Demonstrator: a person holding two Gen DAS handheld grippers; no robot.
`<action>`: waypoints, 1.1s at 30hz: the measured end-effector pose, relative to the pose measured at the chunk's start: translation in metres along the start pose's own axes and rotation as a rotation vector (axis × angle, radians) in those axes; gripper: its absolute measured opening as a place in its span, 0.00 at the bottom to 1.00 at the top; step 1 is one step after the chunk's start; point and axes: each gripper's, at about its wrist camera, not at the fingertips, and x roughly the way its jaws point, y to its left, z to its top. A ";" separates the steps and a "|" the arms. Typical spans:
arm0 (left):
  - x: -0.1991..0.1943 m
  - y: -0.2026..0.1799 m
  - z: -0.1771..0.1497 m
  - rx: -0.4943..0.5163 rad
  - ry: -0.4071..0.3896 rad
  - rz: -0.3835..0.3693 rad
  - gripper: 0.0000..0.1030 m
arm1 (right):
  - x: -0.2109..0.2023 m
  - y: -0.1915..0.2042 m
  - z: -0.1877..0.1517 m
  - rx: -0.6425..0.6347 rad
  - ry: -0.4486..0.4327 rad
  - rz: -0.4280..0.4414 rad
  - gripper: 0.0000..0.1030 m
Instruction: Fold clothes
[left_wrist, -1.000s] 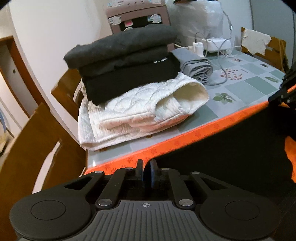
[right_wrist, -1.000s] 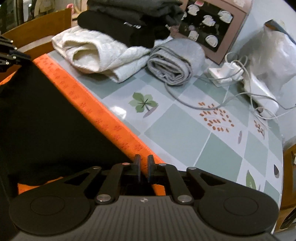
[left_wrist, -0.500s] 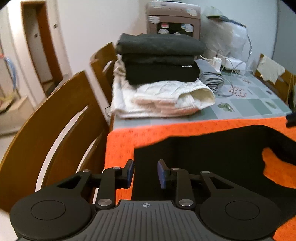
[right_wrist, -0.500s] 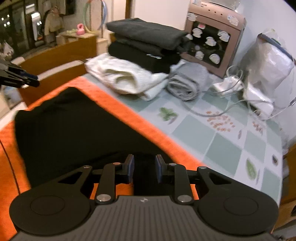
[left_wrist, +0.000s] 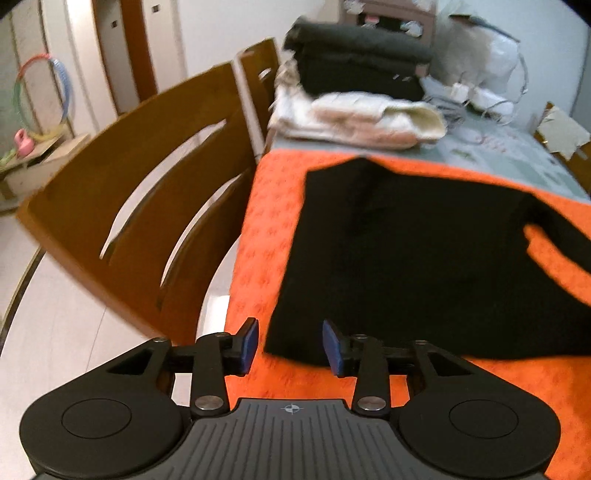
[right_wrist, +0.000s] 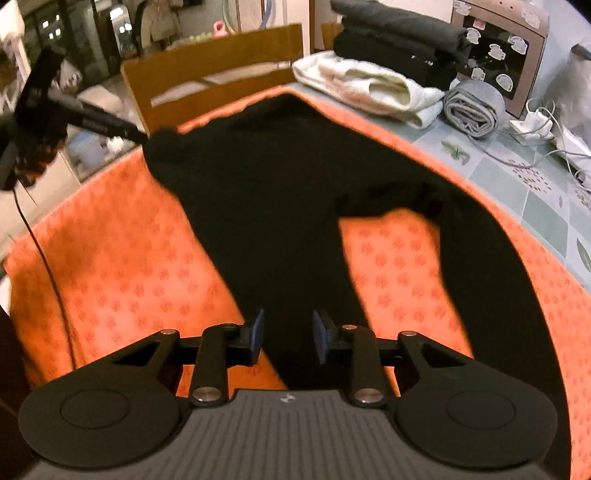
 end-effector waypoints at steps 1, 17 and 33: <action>0.003 0.002 -0.003 -0.010 0.003 0.002 0.41 | 0.004 0.005 -0.004 -0.007 0.005 -0.015 0.32; 0.014 -0.002 0.024 -0.048 -0.081 0.012 0.08 | 0.016 -0.011 0.016 -0.086 0.004 -0.023 0.04; 0.056 -0.035 0.076 0.007 -0.062 0.120 0.09 | 0.022 -0.090 0.031 0.107 -0.027 -0.144 0.10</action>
